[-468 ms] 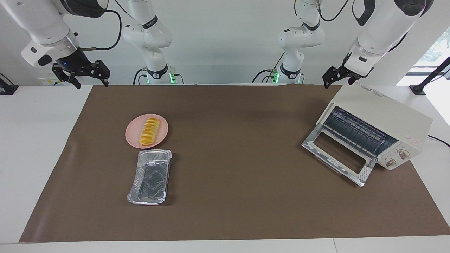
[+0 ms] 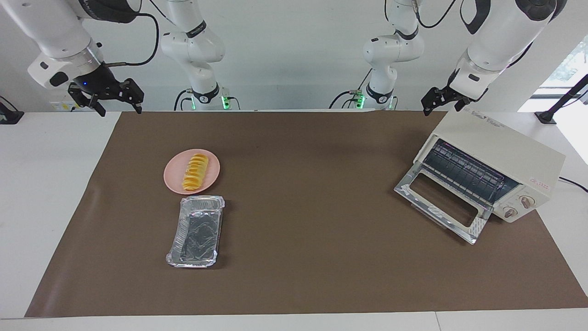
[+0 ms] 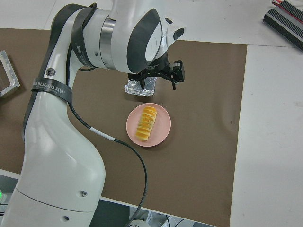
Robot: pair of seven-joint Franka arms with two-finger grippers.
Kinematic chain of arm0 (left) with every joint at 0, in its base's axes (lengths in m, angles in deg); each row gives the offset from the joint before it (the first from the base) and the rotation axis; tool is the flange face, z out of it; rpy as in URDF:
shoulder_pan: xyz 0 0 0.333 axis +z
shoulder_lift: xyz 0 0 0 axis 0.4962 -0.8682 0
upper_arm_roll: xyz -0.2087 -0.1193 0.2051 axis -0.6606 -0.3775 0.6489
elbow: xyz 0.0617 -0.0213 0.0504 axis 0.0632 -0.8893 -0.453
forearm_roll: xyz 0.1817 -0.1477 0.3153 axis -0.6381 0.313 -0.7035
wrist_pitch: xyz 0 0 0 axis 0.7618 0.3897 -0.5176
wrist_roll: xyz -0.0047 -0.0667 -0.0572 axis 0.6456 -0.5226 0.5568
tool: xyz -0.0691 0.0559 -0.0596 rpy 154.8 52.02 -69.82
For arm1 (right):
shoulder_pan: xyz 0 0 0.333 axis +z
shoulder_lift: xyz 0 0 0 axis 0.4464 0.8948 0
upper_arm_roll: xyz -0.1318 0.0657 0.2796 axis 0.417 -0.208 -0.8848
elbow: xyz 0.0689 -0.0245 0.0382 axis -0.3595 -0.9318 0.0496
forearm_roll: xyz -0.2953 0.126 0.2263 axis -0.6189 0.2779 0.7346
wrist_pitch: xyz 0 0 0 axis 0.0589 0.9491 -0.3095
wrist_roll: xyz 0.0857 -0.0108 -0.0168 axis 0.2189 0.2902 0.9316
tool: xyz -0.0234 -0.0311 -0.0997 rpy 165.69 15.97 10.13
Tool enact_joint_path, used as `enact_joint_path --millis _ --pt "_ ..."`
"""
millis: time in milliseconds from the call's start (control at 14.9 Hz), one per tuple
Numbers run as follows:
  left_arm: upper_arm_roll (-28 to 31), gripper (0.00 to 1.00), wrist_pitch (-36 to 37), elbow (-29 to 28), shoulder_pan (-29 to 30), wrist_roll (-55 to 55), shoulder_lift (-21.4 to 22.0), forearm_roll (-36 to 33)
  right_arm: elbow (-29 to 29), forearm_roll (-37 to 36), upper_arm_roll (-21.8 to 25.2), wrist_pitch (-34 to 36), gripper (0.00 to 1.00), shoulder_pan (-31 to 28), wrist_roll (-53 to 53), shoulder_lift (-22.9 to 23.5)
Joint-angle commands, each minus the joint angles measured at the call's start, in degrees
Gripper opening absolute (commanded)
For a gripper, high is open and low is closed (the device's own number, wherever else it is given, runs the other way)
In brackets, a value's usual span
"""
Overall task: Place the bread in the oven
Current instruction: 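Grasp the bread slices on the pink plate with the right gripper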
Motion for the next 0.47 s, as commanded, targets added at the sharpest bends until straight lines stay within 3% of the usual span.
enact_joint_path --millis 0,134,401 --pt "-0.3 1.00 -0.7 -1.0 0.8 -0.2 1.2 0.8 -3.3 0.4 -0.8 0.1 1.00 0.1 -0.3 -2.0" --pt "-0.3 1.00 -0.7 -1.0 0.8 -0.2 1.2 0.8 -6.6 0.4 -1.0 -1.5 1.00 2.9 -1.2 -3.7" --pt "-0.3 1.00 -0.7 -1.0 0.8 -0.2 1.3 0.8 -25.4 0.6 -1.1 -15.9 1.00 4.9 -3.4 -10.5"
